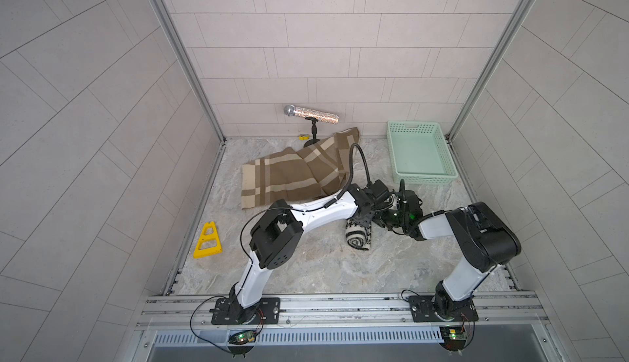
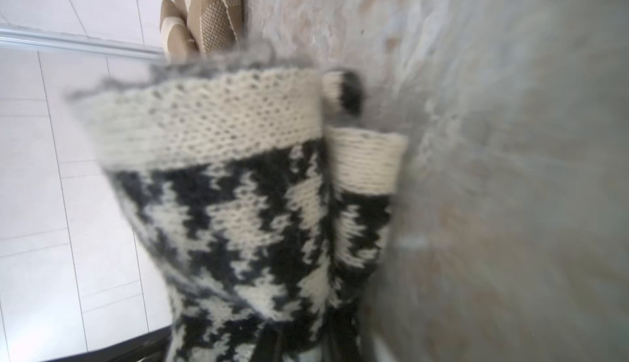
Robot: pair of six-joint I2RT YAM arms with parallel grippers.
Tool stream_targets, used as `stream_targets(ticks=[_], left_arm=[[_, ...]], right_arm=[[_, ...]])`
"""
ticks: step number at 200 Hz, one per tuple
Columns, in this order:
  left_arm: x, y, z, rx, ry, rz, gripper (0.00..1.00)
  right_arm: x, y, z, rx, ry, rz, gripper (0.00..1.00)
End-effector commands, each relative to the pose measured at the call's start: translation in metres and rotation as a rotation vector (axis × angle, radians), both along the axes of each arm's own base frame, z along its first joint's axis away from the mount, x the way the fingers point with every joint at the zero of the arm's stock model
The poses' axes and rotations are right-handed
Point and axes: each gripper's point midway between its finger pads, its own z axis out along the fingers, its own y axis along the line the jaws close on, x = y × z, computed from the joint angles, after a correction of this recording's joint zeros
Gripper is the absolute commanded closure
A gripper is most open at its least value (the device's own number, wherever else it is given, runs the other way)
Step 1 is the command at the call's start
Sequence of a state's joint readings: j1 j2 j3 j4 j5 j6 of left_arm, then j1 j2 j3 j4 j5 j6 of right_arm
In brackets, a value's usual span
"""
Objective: Roll up the scarf and place it into the basket
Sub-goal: Roll the scarf at the center of the board, then pick up the scarf at the center of the board.
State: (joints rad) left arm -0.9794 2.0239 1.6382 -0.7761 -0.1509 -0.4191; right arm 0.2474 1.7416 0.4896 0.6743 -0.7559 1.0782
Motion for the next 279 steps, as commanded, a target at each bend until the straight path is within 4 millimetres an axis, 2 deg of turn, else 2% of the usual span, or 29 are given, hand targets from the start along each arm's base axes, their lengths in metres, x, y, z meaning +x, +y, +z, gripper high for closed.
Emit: stream_targets(ticks=[1, 24, 41, 49, 70, 89, 119, 127, 148, 163, 178, 202, 206, 233, 236, 239, 242, 279], left_arm=[[-0.007, 0.008, 0.030, -0.112, 0.010, 0.018, 0.53], [-0.011, 0.017, 0.034, -0.251, 0.048, 0.046, 0.53], [-0.014, 0.011, 0.033, -0.405, 0.081, 0.042, 0.57], [-0.014, 0.009, 0.030, -0.451, 0.090, 0.046, 0.62], [-0.018, -0.010, 0.019, -0.578, 0.146, 0.030, 0.79], [-0.025, -0.029, 0.011, -0.676, 0.217, 0.007, 0.88], [-0.032, -0.041, 0.012, -0.786, 0.257, -0.002, 0.90], [-0.032, -0.039, 0.009, -0.776, 0.257, 0.000, 0.90], [-0.030, -0.026, -0.015, -0.672, 0.260, 0.027, 0.90], [-0.029, -0.018, -0.033, -0.623, 0.289, 0.049, 0.90], [-0.028, -0.015, -0.041, -0.622, 0.322, 0.064, 0.90], [-0.027, -0.015, -0.040, -0.632, 0.324, 0.068, 0.90], [-0.027, -0.015, -0.039, -0.634, 0.323, 0.068, 0.90], [-0.026, -0.015, -0.034, -0.641, 0.317, 0.064, 0.90], [-0.026, -0.015, -0.034, -0.642, 0.317, 0.063, 0.90], [-0.027, -0.015, -0.034, -0.642, 0.318, 0.063, 0.90], [-0.026, -0.015, -0.033, -0.644, 0.316, 0.064, 0.90], [-0.024, -0.018, -0.030, -0.656, 0.318, 0.063, 0.90]], right_arm=[[-0.017, -0.007, -0.033, 0.002, 0.117, -0.051, 0.86], [-0.020, -0.011, -0.041, -0.033, 0.130, -0.045, 0.87], [-0.023, -0.013, -0.047, -0.071, 0.147, -0.036, 0.88], [-0.024, -0.015, -0.049, -0.092, 0.156, -0.033, 0.89], [-0.027, -0.020, -0.053, -0.151, 0.168, -0.021, 0.86], [-0.030, -0.027, -0.054, -0.215, 0.178, -0.008, 0.83], [-0.036, -0.038, -0.051, -0.317, 0.186, 0.008, 0.77], [-0.036, -0.040, -0.049, -0.328, 0.183, 0.011, 0.74], [-0.036, -0.039, -0.041, -0.339, 0.174, 0.030, 0.64], [-0.037, -0.041, -0.030, -0.362, 0.163, 0.049, 0.56], [-0.036, -0.044, -0.013, -0.390, 0.132, 0.060, 0.48], [-0.042, -0.047, 0.009, -0.404, 0.099, 0.069, 0.35], [-0.034, -0.044, 0.023, -0.395, 0.062, 0.069, 0.33], [-0.038, -0.037, 0.049, -0.374, -0.003, 0.131, 0.21], [-0.039, -0.037, 0.050, -0.377, -0.005, 0.141, 0.15], [-0.040, -0.036, 0.052, -0.380, -0.010, 0.150, 0.04], [-0.041, -0.037, 0.053, -0.385, -0.009, 0.158, 0.01], [-0.054, -0.040, 0.051, -0.442, -0.014, 0.232, 0.00]])
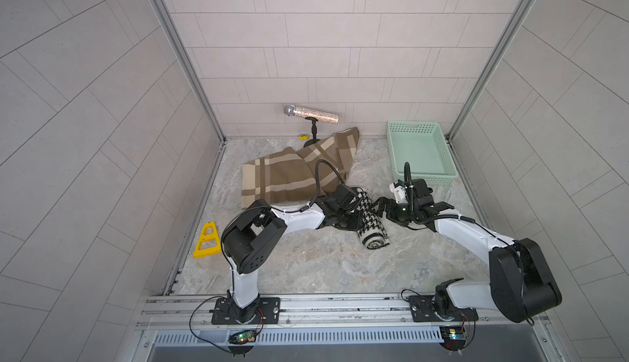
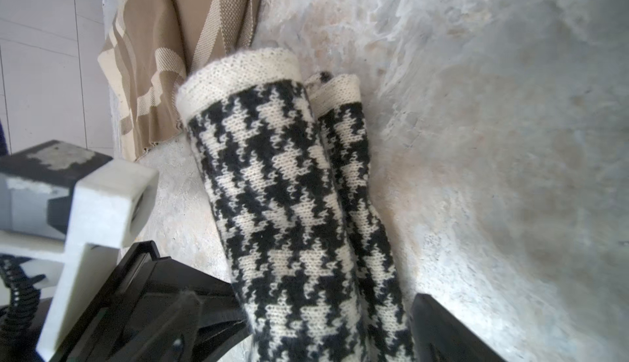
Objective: Roll up the scarf and place it into the basket
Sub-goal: Pick up the scarf at the center of the board.
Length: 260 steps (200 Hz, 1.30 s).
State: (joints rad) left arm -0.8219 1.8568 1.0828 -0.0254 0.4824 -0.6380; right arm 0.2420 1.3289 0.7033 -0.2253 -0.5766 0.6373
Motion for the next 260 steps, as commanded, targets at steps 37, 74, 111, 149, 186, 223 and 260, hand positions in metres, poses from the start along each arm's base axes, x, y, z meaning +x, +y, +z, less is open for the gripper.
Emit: stream_targets(ticks=[37, 74, 111, 149, 186, 223, 260], left_arm=[[0.005, -0.001, -0.002, 0.009, 0.013, 0.012, 0.90], [0.005, -0.002, -0.003, 0.010, 0.020, 0.012, 0.90], [0.005, -0.001, -0.004, 0.014, 0.021, 0.012, 0.90], [0.008, -0.001, -0.001, 0.004, 0.021, 0.023, 0.90], [0.016, 0.013, 0.017, -0.037, 0.009, 0.081, 0.89], [0.035, 0.065, 0.054, -0.069, -0.059, 0.207, 0.73], [0.052, 0.133, 0.090, -0.028, -0.170, 0.351, 0.51]], right_arm=[[-0.030, 0.010, -0.023, -0.089, 0.083, 0.197, 0.00], [-0.023, 0.003, -0.040, -0.154, 0.114, 0.221, 0.00], [-0.021, -0.006, -0.062, -0.226, 0.156, 0.248, 0.00], [-0.026, 0.009, -0.071, -0.137, 0.189, 0.286, 0.17], [-0.016, 0.020, -0.062, -0.024, 0.184, 0.269, 0.87], [0.013, 0.039, -0.008, 0.210, 0.073, 0.283, 1.00], [0.043, 0.046, 0.070, 0.322, -0.089, 0.309, 1.00]])
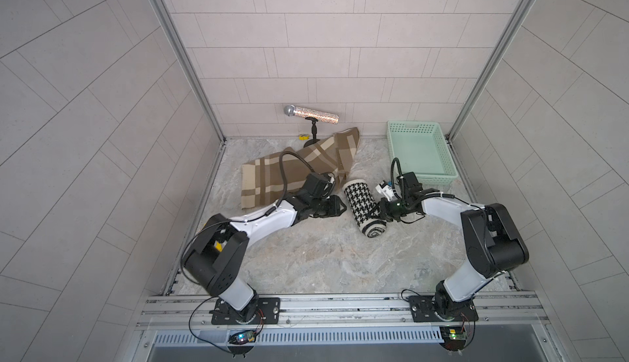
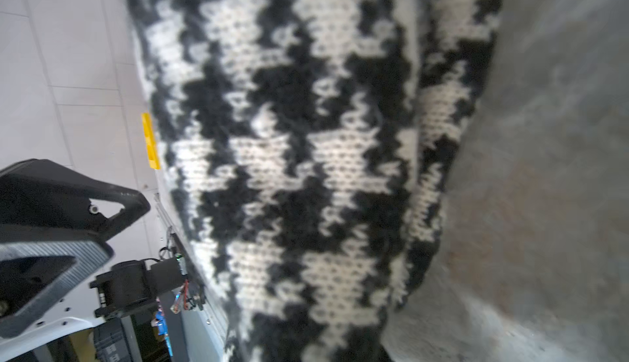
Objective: Roll up the scarf and place it into the basket
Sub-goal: Pick up the scarf at the center of the board, then place the scarf in the basket.
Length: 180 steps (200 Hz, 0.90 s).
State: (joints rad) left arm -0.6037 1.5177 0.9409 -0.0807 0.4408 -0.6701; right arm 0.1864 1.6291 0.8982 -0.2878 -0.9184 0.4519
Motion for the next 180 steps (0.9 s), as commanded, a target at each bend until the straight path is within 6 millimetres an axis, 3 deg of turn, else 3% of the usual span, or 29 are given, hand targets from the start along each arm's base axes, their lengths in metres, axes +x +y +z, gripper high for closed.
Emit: stream_targets(ticks=[1, 38, 63, 96, 135, 180], left_arm=[[0.007, 0.041, 0.015, 0.053, -0.057, 0.093, 0.50], [0.017, 0.086, 0.033, 0.066, -0.138, 0.232, 0.35], [0.020, 0.102, 0.040, 0.063, -0.162, 0.285, 0.01], [0.019, 0.112, 0.037, 0.096, -0.162, 0.299, 0.00], [0.018, 0.114, 0.019, 0.105, -0.116, 0.294, 0.00], [0.018, 0.112, 0.010, 0.108, -0.093, 0.284, 0.00]], right_arm=[[0.026, 0.012, 0.078, 0.154, -0.178, 0.034, 1.00], [0.070, -0.013, 0.138, 0.166, -0.336, -0.042, 1.00], [0.107, -0.043, 0.154, 0.132, -0.392, -0.133, 1.00], [0.153, -0.098, 0.165, 0.062, -0.443, -0.292, 1.00], [0.189, -0.161, 0.162, -0.031, -0.500, -0.474, 1.00], [0.214, -0.214, 0.121, -0.173, -0.467, -0.598, 1.00]])
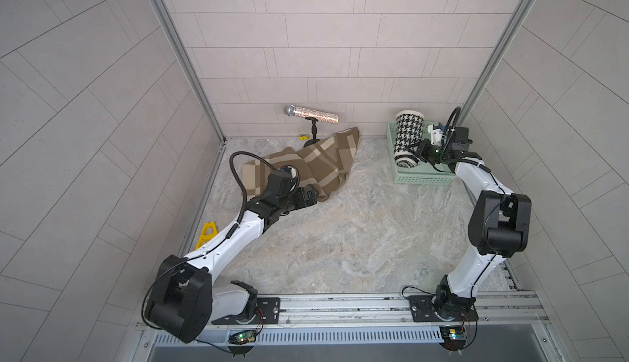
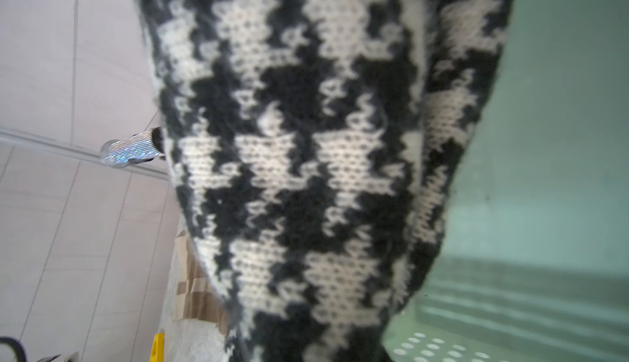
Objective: Roll up the scarf and place it into the basket
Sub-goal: Place the scarf in the basket.
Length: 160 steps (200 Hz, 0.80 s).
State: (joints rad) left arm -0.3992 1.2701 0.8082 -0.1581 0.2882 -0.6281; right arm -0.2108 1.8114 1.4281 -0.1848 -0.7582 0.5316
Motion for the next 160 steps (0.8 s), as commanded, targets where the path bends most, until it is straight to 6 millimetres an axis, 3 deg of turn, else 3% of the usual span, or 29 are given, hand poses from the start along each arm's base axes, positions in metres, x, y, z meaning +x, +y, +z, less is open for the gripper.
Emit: stream_targets(ticks=[1, 26, 78, 115, 160], left_arm=[[-0.001, 0.003, -0.008, 0.014, 0.017, -0.004, 0.00], [-0.001, 0.004, -0.014, 0.021, 0.032, 0.000, 0.00], [0.002, 0.007, -0.023, 0.035, 0.054, 0.007, 0.00], [0.005, 0.008, -0.027, 0.039, 0.068, 0.013, 0.00], [0.008, 0.007, -0.033, 0.032, 0.094, 0.009, 0.00]], right_arm=[[0.020, -0.025, 0.001, -0.085, -0.047, -0.074, 1.00], [0.033, -0.043, -0.017, -0.142, -0.028, -0.118, 1.00], [0.061, -0.061, -0.052, -0.200, 0.053, -0.140, 1.00], [0.064, -0.058, -0.083, -0.204, 0.162, -0.088, 1.00], [0.064, -0.041, -0.113, -0.208, 0.284, 0.020, 1.00]])
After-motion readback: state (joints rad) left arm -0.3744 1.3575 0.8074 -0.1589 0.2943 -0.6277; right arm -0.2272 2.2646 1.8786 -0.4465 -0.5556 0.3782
